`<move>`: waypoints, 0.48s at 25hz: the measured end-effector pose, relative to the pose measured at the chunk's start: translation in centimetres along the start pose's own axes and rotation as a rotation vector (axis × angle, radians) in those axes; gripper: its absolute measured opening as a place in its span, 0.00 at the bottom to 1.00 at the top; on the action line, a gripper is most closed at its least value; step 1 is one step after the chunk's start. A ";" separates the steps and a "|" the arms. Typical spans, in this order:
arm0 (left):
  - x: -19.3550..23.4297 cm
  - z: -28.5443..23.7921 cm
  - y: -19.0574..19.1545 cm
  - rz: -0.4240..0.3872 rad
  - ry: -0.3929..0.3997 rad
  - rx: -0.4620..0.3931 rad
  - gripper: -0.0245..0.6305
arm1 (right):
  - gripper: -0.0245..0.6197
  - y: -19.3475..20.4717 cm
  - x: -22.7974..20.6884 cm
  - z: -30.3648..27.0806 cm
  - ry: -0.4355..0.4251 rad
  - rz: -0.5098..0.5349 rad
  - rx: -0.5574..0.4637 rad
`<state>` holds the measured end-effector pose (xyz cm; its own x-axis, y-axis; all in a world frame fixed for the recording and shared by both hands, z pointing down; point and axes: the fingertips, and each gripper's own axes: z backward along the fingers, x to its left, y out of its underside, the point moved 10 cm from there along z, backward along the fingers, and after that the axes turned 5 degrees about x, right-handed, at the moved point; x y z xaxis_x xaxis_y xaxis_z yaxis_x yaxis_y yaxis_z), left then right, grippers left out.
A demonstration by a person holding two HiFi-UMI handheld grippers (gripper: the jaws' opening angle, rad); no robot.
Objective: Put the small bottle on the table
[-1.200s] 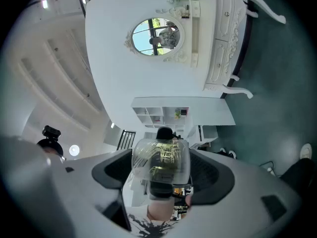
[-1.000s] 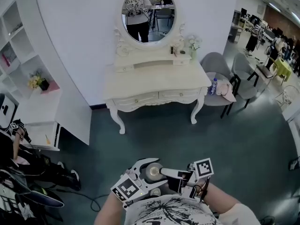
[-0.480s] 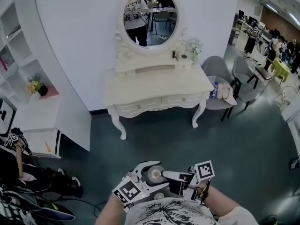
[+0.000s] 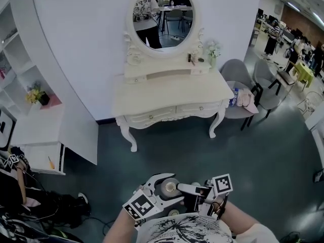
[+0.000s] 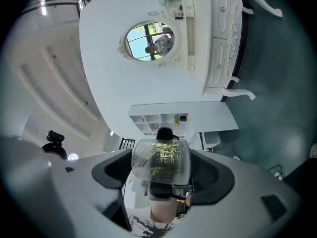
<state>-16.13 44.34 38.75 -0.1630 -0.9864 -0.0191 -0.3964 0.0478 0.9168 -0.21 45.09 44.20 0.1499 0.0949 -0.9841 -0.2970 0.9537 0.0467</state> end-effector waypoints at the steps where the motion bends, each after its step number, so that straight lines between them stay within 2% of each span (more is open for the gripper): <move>1: 0.5 -0.4 0.0 -0.001 -0.009 -0.003 0.58 | 0.62 -0.7 -0.2 0.1 -0.005 0.002 0.001; 6: 4.2 -3.6 -0.8 0.021 -0.055 -0.007 0.57 | 0.62 -6.0 -0.8 1.3 -0.011 -0.006 0.030; 12: 10.6 -9.3 -3.3 0.038 -0.091 0.000 0.57 | 0.62 -15.3 -0.6 3.7 -0.014 -0.010 0.082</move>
<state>-8.14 32.24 39.25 -0.2591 -0.9656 -0.0203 -0.3884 0.0849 0.9176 7.74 31.51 44.73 0.1654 0.0889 -0.9822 -0.2170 0.9748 0.0517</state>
